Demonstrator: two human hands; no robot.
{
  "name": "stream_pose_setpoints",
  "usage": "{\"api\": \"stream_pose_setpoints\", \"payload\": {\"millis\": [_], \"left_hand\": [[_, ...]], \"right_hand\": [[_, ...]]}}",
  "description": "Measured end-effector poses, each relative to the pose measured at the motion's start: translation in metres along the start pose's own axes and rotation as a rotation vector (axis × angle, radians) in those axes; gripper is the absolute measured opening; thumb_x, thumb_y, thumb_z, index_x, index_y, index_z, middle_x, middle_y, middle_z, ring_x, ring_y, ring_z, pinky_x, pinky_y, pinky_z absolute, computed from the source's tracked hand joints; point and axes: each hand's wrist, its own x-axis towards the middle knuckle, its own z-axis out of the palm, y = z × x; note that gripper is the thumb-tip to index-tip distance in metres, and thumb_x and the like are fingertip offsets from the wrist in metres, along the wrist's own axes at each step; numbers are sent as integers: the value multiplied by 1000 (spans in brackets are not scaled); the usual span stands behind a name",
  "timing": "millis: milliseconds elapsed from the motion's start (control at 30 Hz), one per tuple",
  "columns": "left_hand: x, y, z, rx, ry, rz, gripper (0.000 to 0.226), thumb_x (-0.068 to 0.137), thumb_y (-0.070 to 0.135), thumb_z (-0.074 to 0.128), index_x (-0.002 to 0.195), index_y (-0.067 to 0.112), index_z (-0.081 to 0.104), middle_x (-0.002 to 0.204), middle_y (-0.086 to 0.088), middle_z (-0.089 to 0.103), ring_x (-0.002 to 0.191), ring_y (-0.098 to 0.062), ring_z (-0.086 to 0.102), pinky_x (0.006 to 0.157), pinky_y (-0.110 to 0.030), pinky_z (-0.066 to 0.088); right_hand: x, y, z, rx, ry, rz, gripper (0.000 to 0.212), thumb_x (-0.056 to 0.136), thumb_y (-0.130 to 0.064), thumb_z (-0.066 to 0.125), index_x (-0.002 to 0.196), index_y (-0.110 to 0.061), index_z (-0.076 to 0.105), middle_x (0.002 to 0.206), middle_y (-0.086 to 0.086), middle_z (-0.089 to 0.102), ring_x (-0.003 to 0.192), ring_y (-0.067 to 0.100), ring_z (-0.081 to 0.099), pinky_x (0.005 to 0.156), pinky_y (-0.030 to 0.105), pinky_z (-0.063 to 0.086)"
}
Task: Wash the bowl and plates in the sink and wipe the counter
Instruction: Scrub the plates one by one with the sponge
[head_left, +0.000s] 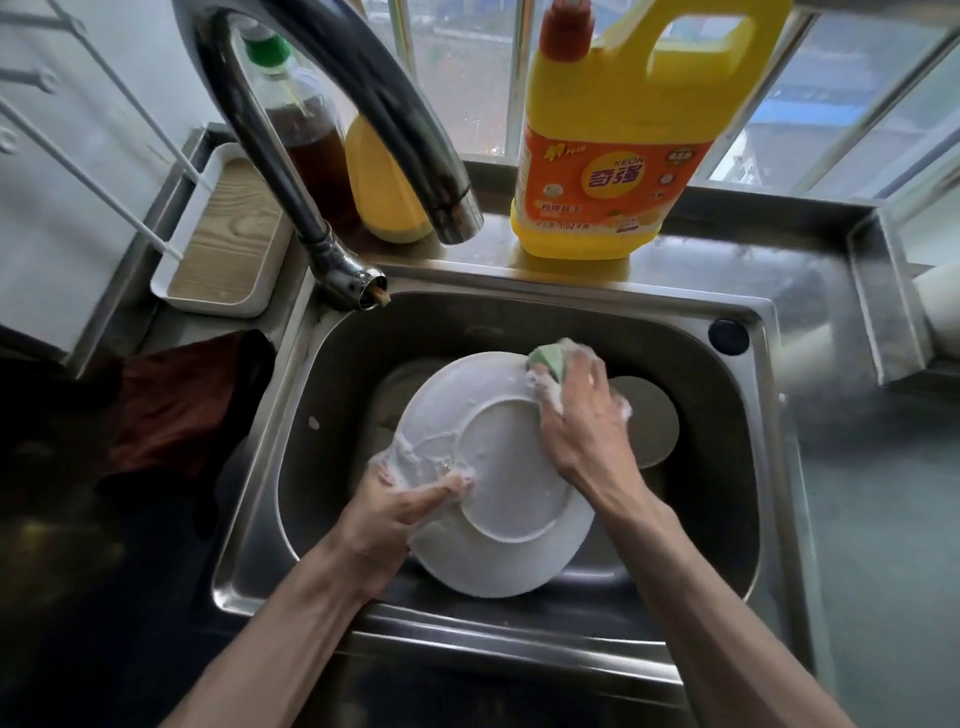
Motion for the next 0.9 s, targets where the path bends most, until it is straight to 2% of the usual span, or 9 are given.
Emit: {"api": "stream_pose_setpoints", "payload": {"millis": [67, 167, 267, 333, 400, 467, 567, 767, 900], "left_hand": [[0, 0, -4, 10, 25, 8, 30, 78, 5, 80, 108, 4, 76, 97, -17, 78, 84, -23, 75, 69, -26, 59], [-1, 4, -9, 15, 40, 11, 31, 77, 5, 75, 107, 7, 76, 96, -14, 78, 84, -21, 76, 69, -24, 59], [3, 5, -8, 44, 18, 17, 40, 76, 4, 85, 114, 4, 73, 100, -15, 78, 87, -24, 76, 70, -27, 59], [5, 3, -9, 29, 26, 6, 54, 68, 18, 91, 117, 6, 72, 106, -17, 77, 95, -29, 76, 74, -32, 61], [4, 3, -9, 39, 39, -6, 59, 64, 23, 92, 118, 8, 71, 107, -14, 77, 98, -28, 75, 75, -31, 61], [3, 4, -9, 48, 36, 4, 49, 72, 10, 90, 117, 7, 71, 103, -13, 78, 93, -26, 76, 72, -29, 60], [3, 7, -9, 79, 44, 57, 36, 75, 5, 86, 109, 8, 76, 98, -13, 79, 87, -22, 75, 72, -27, 59], [-5, 15, -17, 114, 36, 82, 29, 77, 17, 81, 105, 9, 79, 99, -17, 78, 89, -25, 75, 76, -28, 59], [-5, 18, -15, 163, 15, 85, 28, 80, 10, 85, 107, 5, 77, 99, -17, 78, 88, -26, 75, 75, -29, 60]], "right_hand": [[6, -7, 5, -70, -41, -34, 47, 110, -41, 36, 152, -19, 33, 162, 4, 30, 144, 29, 40, 123, 61, 12], [13, -20, 7, -54, -121, -124, 49, 110, -46, 34, 155, -27, 29, 165, -3, 25, 142, 32, 42, 117, 54, 30], [12, -36, 13, -64, -146, -304, 45, 111, -44, 27, 155, -38, 32, 164, -12, 26, 147, 20, 33, 118, 46, 23], [10, -48, 20, -76, -204, -420, 46, 110, -39, 25, 154, -42, 38, 163, -12, 31, 148, 14, 29, 122, 45, 16], [11, -53, 23, -106, -232, -472, 44, 109, -41, 29, 150, -43, 45, 156, -8, 41, 145, 17, 35, 123, 48, 19], [16, -50, 18, -73, -200, -424, 38, 107, -49, 34, 141, -46, 51, 142, -7, 51, 133, 20, 48, 113, 48, 33], [25, -33, 6, 77, -117, -203, 23, 105, -56, 41, 122, -46, 53, 118, -9, 58, 115, 20, 58, 95, 46, 46], [28, -6, 2, 368, -16, 160, 25, 99, -55, 54, 120, -45, 62, 116, -13, 70, 111, 16, 65, 97, 40, 54], [23, -17, 7, 400, 41, 209, 54, 89, -63, 50, 141, -47, 50, 128, -7, 62, 120, 23, 59, 106, 44, 48]]}}
